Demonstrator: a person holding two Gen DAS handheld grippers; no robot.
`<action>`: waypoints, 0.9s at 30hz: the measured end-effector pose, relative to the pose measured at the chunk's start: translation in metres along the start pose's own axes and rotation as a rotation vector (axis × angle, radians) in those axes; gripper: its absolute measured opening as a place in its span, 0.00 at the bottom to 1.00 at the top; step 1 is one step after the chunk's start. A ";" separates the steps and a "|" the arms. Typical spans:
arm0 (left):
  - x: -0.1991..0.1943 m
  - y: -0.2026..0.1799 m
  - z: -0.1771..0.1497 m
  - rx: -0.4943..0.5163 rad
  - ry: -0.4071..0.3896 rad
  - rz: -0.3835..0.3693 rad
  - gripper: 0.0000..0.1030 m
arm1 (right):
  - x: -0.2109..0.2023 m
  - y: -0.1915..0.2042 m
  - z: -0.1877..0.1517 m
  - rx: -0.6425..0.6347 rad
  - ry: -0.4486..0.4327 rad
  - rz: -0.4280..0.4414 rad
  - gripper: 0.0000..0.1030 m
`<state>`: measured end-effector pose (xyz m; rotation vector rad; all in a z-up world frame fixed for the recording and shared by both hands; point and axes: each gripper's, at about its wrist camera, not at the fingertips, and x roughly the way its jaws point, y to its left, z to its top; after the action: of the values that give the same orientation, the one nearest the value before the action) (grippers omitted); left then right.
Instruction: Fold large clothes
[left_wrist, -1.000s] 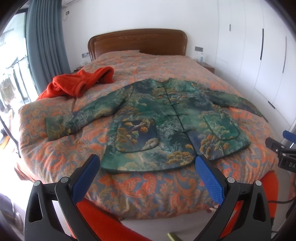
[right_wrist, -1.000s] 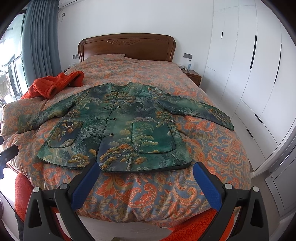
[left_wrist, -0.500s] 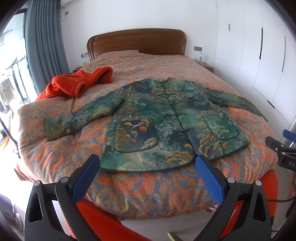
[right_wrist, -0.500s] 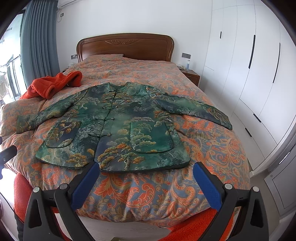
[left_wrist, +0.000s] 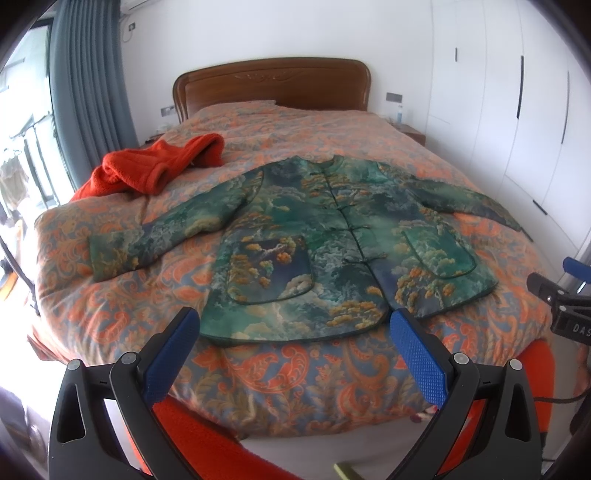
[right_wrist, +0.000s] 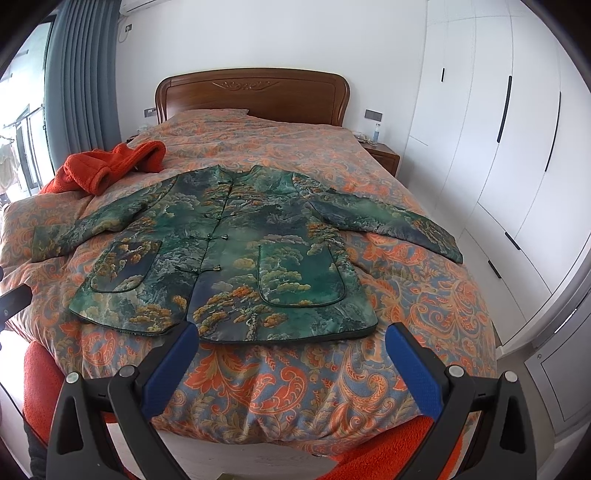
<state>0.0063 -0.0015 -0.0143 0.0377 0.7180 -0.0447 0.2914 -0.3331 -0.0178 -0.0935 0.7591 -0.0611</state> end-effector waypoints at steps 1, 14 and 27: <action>0.000 0.000 0.000 0.000 -0.001 0.000 1.00 | 0.000 0.000 0.000 0.000 0.001 0.000 1.00; -0.002 -0.006 0.000 0.009 -0.009 -0.004 1.00 | 0.000 0.000 0.000 -0.002 -0.007 -0.002 1.00; -0.003 -0.006 0.005 0.015 -0.008 -0.020 1.00 | -0.026 -0.029 0.021 -0.017 -0.185 0.013 1.00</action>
<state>0.0070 -0.0074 -0.0082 0.0448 0.7100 -0.0695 0.2867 -0.3586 0.0184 -0.1084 0.5755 -0.0331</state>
